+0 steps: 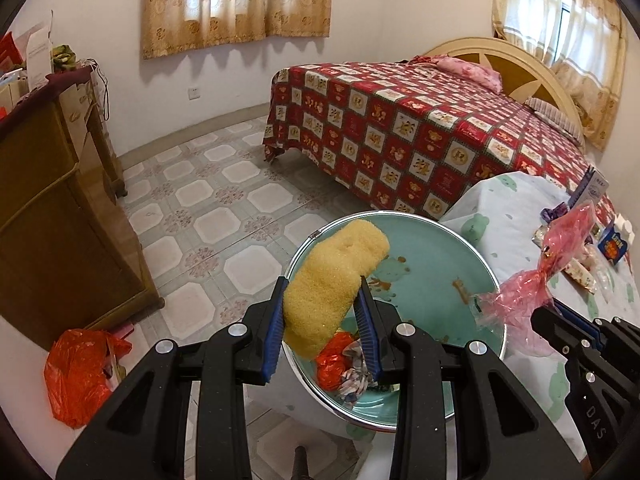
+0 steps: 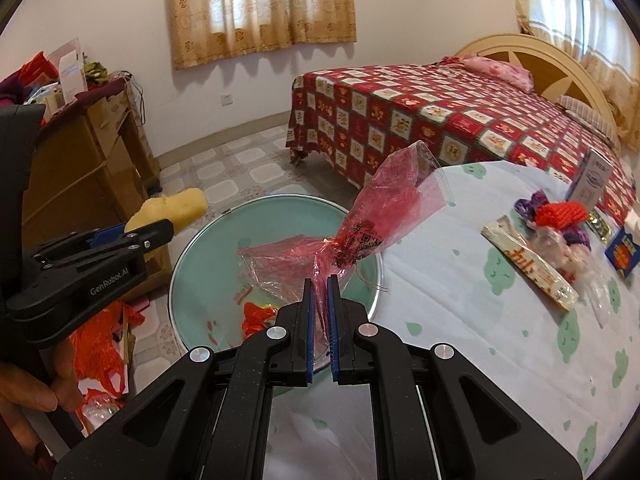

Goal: Collect trash
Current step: 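Open the right tool releasing the pink bag while the left tool releases the sponge into the bucket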

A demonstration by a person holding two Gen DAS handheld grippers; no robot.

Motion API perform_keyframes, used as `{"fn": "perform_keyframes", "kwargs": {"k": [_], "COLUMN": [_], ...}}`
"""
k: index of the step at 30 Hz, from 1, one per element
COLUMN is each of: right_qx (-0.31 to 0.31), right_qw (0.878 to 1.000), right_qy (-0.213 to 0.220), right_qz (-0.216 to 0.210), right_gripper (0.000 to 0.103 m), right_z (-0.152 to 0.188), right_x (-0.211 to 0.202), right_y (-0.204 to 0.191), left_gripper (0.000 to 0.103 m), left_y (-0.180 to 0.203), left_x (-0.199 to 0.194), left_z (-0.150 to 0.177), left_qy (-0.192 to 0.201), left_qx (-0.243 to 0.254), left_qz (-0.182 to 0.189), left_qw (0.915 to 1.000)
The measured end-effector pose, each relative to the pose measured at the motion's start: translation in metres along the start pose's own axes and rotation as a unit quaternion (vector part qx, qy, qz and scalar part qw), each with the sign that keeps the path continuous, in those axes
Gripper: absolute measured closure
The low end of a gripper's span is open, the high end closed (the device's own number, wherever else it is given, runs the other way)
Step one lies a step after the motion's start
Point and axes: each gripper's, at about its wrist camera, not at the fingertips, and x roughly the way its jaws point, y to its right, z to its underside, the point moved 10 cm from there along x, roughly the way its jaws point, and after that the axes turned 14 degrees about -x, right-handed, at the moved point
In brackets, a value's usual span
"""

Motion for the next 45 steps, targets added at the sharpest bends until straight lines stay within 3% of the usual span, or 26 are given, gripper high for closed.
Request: {"fn": "perform_keyframes", "kwargs": {"k": [15,25,30,34,45], "right_qx": [-0.035,-0.042,-0.051,-0.046,-0.001], "right_qw": [0.998,0.995,0.992,0.993,0.998], "right_qy": [-0.04,-0.079,-0.092,-0.086,-0.054], "right_qz": [-0.029,-0.052,-0.071,-0.059,-0.023], "right_gripper": [0.096,0.096,0.088,0.076,0.076], "right_z": [0.0,0.008,0.011,0.011,0.008], "right_x": [0.038,0.067,0.074,0.073,0.042], "right_y": [-0.013,-0.022,-0.029,-0.024,0.002], "left_gripper": [0.07,0.07,0.07,0.069,0.069], "left_y": [0.015,0.004,0.002,0.001,0.006], "left_x": [0.03,0.045,0.049,0.05,0.05], "left_z": [-0.008,-0.002,0.001,0.001,0.006], "left_qy": [-0.018,-0.034,-0.042,-0.042,-0.043], "left_qx": [0.0,-0.007,-0.01,-0.012,0.003], "left_qz": [-0.015,-0.023,-0.022,-0.023,-0.022], "left_qw": [0.9997,0.9991,0.9988,0.9988,0.9988]}}
